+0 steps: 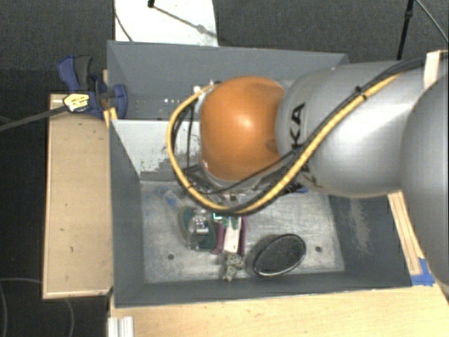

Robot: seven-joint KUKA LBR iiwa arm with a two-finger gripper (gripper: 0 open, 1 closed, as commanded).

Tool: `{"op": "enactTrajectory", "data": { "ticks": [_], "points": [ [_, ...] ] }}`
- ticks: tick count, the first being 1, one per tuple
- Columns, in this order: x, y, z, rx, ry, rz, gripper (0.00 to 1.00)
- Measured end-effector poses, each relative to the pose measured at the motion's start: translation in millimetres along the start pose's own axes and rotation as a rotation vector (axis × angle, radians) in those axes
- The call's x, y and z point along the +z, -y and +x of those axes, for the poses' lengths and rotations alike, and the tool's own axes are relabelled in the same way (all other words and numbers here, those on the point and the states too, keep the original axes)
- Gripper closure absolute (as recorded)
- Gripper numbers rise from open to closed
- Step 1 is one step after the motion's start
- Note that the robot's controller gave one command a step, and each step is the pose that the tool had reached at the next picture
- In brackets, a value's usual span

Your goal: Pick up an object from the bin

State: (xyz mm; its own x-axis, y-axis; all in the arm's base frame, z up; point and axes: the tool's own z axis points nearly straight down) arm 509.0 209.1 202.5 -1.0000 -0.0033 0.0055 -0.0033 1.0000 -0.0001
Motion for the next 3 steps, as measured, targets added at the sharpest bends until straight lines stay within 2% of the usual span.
{"op": "enactTrajectory", "data": {
  "ticks": [1,2,3],
  "points": [
    [121,58,-31.5,-0.107,0.001,0.001,0.0],
    [117,57,-32.6,-0.103,0.006,0.001,1.0],
    [-6,73,-24.8,-0.102,0.015,-0.001,1.0]
  ]
}}
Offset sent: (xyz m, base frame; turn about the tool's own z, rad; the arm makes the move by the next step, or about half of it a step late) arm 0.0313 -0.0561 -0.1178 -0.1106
